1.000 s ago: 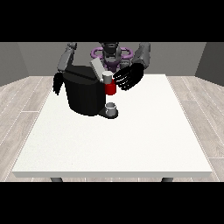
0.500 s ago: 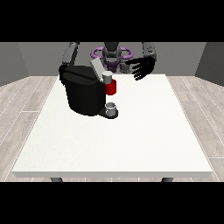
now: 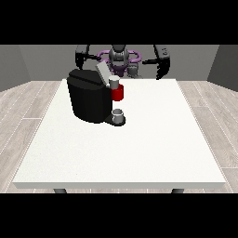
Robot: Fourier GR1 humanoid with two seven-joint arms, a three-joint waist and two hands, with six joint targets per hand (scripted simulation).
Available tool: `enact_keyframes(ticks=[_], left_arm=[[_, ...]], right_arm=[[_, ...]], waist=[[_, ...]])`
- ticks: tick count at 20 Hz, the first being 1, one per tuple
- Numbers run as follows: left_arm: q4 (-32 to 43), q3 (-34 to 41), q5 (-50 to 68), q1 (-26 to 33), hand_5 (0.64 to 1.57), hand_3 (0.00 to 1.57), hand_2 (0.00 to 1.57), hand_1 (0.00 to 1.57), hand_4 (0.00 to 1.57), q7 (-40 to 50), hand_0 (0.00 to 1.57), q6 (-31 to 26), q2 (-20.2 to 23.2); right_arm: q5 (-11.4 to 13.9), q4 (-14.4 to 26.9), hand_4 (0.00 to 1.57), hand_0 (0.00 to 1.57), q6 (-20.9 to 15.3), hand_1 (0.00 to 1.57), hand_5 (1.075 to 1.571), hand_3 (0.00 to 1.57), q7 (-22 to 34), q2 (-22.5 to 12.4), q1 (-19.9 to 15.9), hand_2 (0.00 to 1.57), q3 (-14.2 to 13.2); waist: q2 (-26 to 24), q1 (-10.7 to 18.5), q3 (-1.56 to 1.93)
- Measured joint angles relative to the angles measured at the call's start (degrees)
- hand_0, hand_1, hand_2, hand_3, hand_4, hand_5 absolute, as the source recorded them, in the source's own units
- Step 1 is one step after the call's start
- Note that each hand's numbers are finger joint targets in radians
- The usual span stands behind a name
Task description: Insert the coffee pod into the coffee machine and close the lid
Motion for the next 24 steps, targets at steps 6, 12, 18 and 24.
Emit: enact_keyframes(ticks=[6, 12, 18, 24], left_arm=[[0.0, 0.6, 1.2, 7.7, 1.571, 0.00, 0.00, 0.00, 0.32, -1.5, 0.00, -1.8, 1.0], [-4.7, -0.5, 3.1, 10.5, 1.571, 0.00, 0.00, 0.00, 0.22, -2.1, 0.00, -3.5, 0.5], [-10.1, -2.9, 4.3, 10.9, 1.571, 0.00, 0.00, 0.00, 0.22, -4.7, 0.00, -4.2, -0.9], [-14.7, -4.8, 6.0, 10.7, 1.571, 0.00, 0.00, 0.00, 0.20, -4.5, 0.00, -3.7, -2.4]], right_arm=[[2.0, -11.6, 0.19, 0.00, -3.6, 0.00, 1.571, 0.00, 4.9, 1.5, 1.9, 0.00, 7.5], [5.1, -22.6, 0.47, 0.00, -7.2, 0.00, 1.571, 0.00, 9.3, 1.3, 1.8, 0.00, 9.7], [6.7, -24.5, 0.29, 0.00, -12.5, 0.00, 1.571, 0.00, 12.1, 1.8, -3.1, 0.00, 10.5], [10.1, -22.3, 0.20, 0.00, -15.6, 0.00, 1.571, 0.00, 13.2, 1.7, -9.7, 0.00, 8.4]], waist=[[-4.9, -0.8, 0.04], [-2.1, 1.3, 0.08], [5.7, 5.3, 0.11], [10.9, 7.3, 0.11]])
